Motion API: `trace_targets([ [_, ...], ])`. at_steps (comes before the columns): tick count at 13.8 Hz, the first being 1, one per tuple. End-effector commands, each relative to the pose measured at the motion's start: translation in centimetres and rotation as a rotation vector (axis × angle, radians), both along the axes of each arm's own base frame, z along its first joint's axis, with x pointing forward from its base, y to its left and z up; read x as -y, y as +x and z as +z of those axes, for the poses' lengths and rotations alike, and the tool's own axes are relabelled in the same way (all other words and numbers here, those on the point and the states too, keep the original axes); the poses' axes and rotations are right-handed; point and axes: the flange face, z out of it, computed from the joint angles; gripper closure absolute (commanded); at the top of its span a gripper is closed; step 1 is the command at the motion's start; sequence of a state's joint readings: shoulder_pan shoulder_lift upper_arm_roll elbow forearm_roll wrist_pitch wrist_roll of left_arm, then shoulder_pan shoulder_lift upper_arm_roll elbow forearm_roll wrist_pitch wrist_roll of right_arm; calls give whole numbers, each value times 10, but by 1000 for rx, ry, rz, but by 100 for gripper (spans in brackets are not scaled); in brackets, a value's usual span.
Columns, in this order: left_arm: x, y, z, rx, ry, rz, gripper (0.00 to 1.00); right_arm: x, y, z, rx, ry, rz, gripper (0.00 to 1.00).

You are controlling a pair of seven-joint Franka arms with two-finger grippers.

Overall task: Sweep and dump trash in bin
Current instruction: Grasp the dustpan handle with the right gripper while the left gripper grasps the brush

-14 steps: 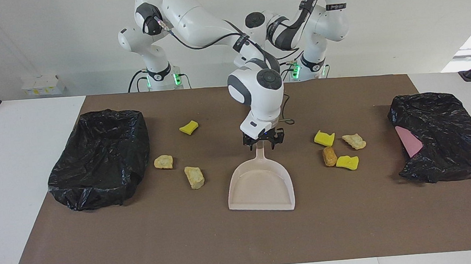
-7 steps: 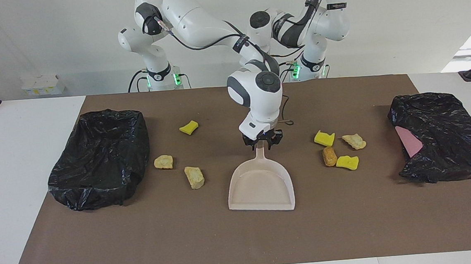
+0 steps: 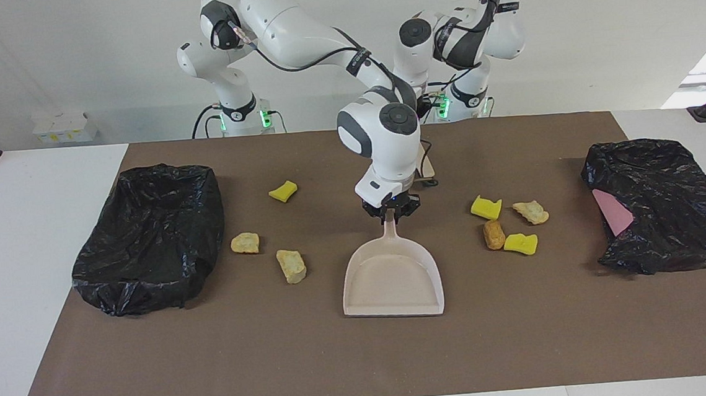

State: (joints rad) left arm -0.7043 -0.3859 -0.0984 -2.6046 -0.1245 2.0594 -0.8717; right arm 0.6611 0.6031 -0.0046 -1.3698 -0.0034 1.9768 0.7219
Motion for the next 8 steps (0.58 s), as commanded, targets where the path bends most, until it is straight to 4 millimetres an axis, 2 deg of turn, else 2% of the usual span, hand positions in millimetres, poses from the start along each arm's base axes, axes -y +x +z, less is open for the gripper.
trace_targets([
  [1,-29,11,11,12,23,22,100,16,-5,25,-1,-4,112,100],
  [3,-50,27,19,14,14,60,100,25,-5,40,-3,-15,248,100],
  [4,-59,37,24,18,9,79,100,35,-1,50,-4,-19,314,100],
  [6,-91,73,41,43,-7,198,100,64,11,65,-13,-38,497,100],
  [7,-100,84,47,47,-11,222,100,83,21,70,-5,-75,647,100],
  [8,-112,95,52,60,-11,219,100,93,27,69,-12,-90,779,100],
])
